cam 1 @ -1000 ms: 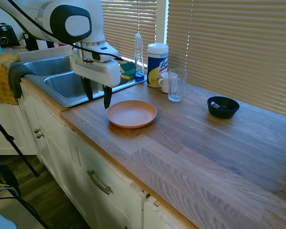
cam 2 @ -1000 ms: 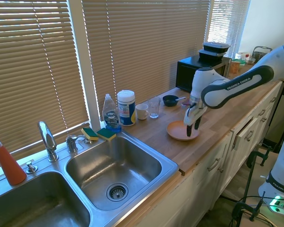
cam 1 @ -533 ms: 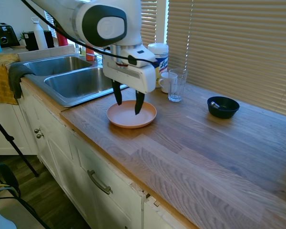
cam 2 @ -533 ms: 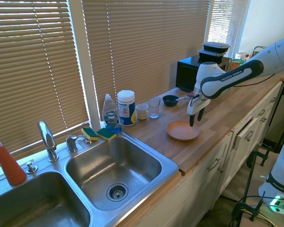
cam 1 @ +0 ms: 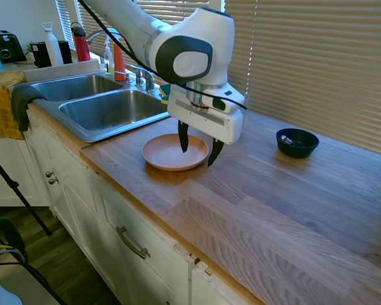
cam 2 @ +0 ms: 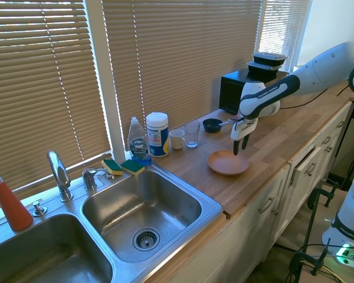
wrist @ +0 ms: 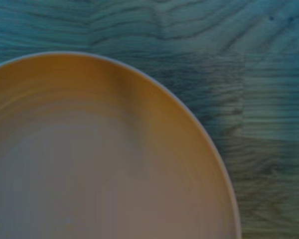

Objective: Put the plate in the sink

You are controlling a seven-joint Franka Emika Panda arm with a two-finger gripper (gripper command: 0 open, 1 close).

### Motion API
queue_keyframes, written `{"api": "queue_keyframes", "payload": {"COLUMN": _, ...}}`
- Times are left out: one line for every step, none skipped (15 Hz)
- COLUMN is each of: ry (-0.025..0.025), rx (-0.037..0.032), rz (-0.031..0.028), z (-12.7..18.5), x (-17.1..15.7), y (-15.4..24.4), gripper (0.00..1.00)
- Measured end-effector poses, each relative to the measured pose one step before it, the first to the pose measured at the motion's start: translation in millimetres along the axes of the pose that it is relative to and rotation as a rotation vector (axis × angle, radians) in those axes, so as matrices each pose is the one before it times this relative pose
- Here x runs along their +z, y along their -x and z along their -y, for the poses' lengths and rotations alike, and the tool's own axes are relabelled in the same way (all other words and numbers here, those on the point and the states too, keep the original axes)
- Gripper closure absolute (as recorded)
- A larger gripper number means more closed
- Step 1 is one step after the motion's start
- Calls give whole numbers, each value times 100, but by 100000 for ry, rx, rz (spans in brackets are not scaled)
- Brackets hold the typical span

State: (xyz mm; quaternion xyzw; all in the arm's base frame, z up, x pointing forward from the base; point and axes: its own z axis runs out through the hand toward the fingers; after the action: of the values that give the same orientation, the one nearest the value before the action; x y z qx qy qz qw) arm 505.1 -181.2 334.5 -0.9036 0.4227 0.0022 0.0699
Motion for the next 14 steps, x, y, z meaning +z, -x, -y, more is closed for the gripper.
{"api": "queue_keyframes", "payload": {"ry": -1060, "rx": -1955, "rz": 1539, "z": 145, "x": 546, "y": -274, "gripper": 0}}
{"api": "queue_keyframes", "payload": {"ry": -529, "rx": -1241, "rz": 2162, "z": 132, "x": 432, "y": -156, "gripper": 0}}
{"api": "queue_keyframes", "payload": {"ry": -367, "rx": -1101, "rz": 2147, "z": 172, "x": 228, "y": -111, "gripper": 0}}
{"api": "queue_keyframes", "payload": {"ry": -217, "rx": -990, "rz": 1530, "z": 128, "x": 149, "y": -51, "gripper": 0}}
{"api": "queue_keyframes", "payload": {"ry": -215, "rx": -915, "rz": 1130, "z": 120, "x": 120, "y": 25, "gripper": 0}}
{"api": "queue_keyframes", "payload": {"ry": 136, "rx": -600, "rz": 991, "z": 109, "x": 122, "y": 114, "gripper": 0}}
{"api": "queue_keyframes", "payload": {"ry": 143, "rx": -547, "rz": 487, "z": 120, "x": 132, "y": 72, "gripper": 100}}
{"api": "queue_keyframes", "payload": {"ry": 26, "rx": -723, "rz": 529, "z": 243, "x": 177, "y": 35, "gripper": 100}}
{"api": "queue_keyframes", "payload": {"ry": 7, "rx": -655, "rz": 433, "z": 332, "x": 42, "y": -96, "gripper": 100}}
{"api": "queue_keyframes", "payload": {"ry": -73, "rx": -494, "rz": 453, "z": 296, "x": 41, "y": -105, "gripper": 100}}
{"api": "queue_keyframes", "payload": {"ry": -477, "rx": -352, "rz": 246, "z": 199, "x": 20, "y": -96, "gripper": 100}}
{"api": "queue_keyframes", "payload": {"ry": -531, "rx": -428, "rz": 427, "z": 101, "x": 42, "y": -82, "gripper": 100}}
{"api": "queue_keyframes", "payload": {"ry": -407, "rx": -371, "rz": 294, "z": 60, "x": 48, "y": -95, "gripper": 100}}
{"api": "queue_keyframes", "payload": {"ry": -661, "rx": -186, "rz": 550, "z": 69, "x": 75, "y": -84, "gripper": 100}}
